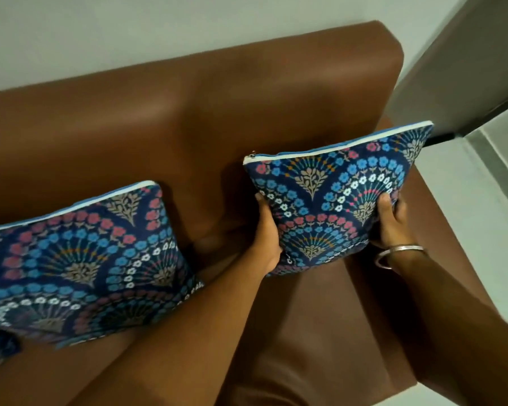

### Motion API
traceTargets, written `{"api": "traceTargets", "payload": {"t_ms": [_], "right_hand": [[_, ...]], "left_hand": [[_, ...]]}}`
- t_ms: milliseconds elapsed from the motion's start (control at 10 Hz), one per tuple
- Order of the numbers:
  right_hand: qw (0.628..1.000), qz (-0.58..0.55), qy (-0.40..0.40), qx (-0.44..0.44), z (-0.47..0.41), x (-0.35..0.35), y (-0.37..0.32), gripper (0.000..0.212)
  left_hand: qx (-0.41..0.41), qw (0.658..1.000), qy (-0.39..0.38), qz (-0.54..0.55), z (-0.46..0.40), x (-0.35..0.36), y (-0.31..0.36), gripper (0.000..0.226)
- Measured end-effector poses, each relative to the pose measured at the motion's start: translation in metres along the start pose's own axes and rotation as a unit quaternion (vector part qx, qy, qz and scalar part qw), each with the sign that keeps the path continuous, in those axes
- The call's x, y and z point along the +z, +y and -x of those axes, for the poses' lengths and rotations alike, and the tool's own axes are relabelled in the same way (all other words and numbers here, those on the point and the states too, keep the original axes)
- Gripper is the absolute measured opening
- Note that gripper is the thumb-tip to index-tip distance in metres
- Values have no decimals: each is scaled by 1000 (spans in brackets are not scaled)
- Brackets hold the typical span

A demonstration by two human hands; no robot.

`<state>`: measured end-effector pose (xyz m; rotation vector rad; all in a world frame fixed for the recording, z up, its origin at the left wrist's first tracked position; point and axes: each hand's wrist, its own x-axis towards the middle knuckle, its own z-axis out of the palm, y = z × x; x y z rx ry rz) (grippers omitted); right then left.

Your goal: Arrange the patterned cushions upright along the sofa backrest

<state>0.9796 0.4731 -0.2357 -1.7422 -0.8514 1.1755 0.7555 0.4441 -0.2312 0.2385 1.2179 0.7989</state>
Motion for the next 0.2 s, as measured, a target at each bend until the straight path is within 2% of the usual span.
{"api": "traceTargets", "payload": {"t_ms": [100,200], "right_hand": [[987,134,21,-85,31,17,-16,73],[940,272,-12,-203,85,45,-38,92]], "left_hand": [[0,998,19,-54,43,-27,14,111],[77,982,105,-135,104,-66,29,98]]}}
